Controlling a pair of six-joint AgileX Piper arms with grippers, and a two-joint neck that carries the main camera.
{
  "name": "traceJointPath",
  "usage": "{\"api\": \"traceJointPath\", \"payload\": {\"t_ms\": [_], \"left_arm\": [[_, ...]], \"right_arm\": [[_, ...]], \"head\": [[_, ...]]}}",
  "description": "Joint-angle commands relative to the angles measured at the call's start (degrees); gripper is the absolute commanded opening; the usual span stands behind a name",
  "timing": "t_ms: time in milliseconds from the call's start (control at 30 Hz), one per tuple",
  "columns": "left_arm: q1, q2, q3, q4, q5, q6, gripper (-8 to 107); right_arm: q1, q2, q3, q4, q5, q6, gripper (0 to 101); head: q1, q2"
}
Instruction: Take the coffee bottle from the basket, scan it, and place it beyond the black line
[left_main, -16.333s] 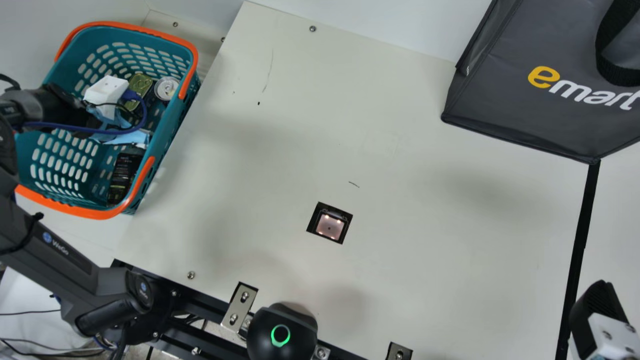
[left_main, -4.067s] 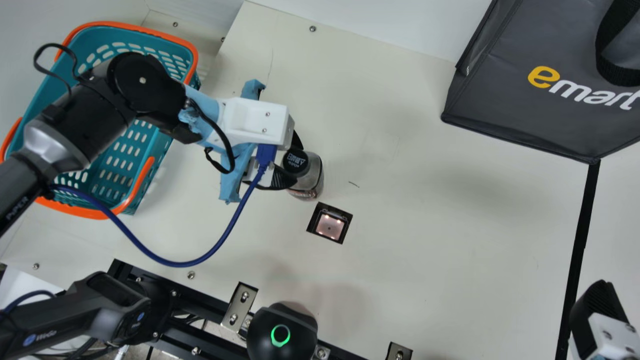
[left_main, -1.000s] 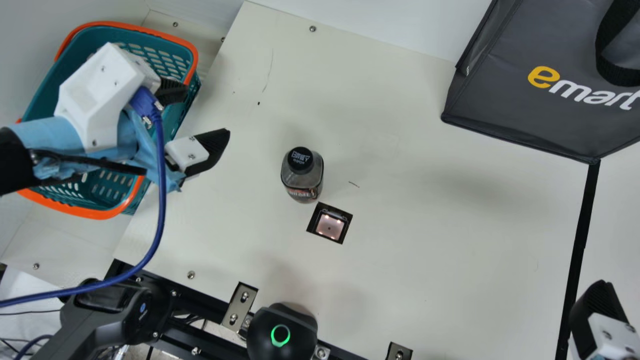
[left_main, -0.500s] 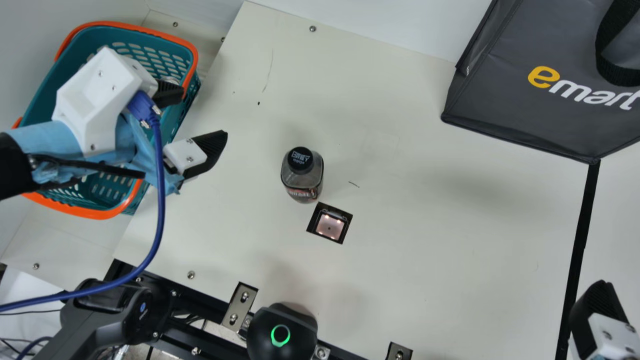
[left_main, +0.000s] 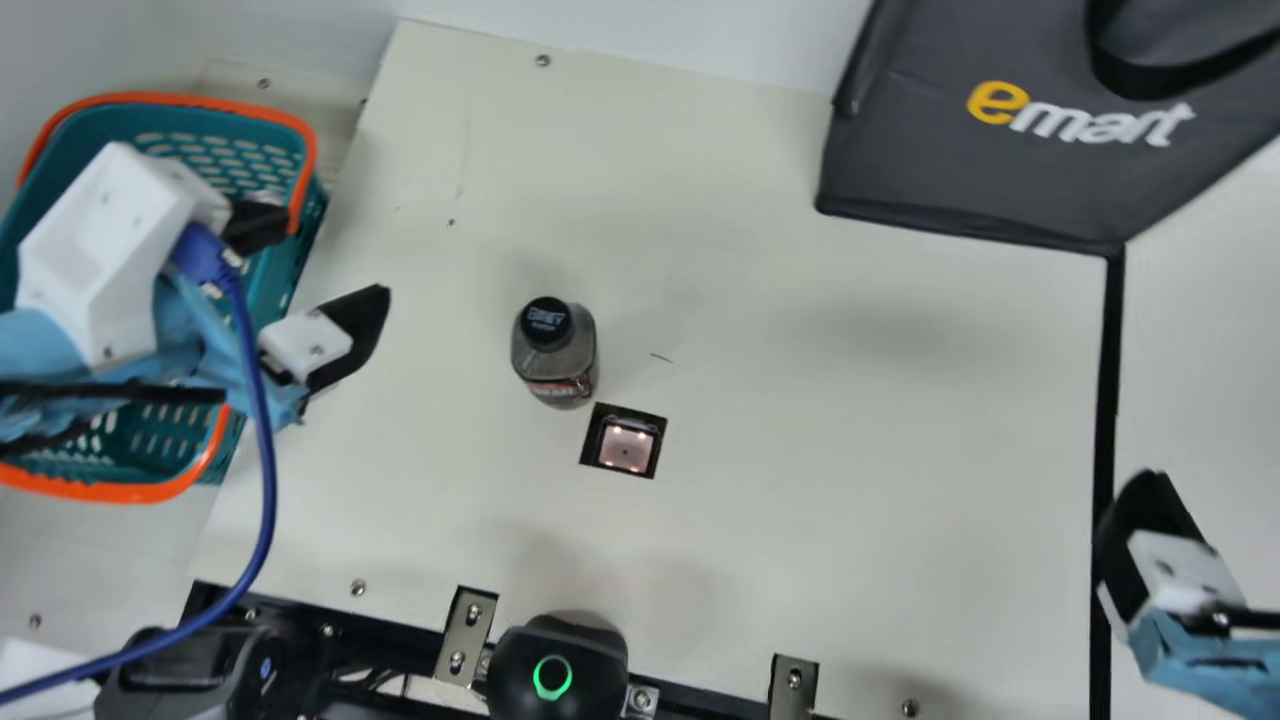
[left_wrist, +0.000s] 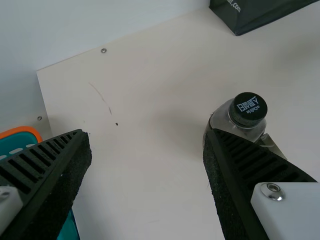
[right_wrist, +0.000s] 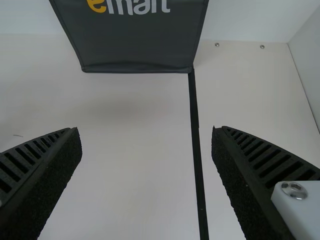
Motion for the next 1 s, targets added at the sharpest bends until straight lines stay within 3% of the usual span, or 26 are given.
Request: {"api": "traceJointPath", "payload": {"t_ms": [0,467,967], "left_arm": [[0.0,0.0,0.0,0.0,0.0,0.0,90],[0.0,0.0,0.0,0.0,0.0,0.0,90],[-6.5,2.0,-2.3,0.4,1.8,-3.4,90]], "right_arm": [[0.0,0.0,0.0,0.0,0.0,0.0,91],[0.0,0.0,0.0,0.0,0.0,0.0,91],[0.0,0.0,0.0,0.0,-0.1,0.0,91]], "head": [[-1.6,-5.2],[-1.6,-7.8],[-1.6,-7.8]]}}
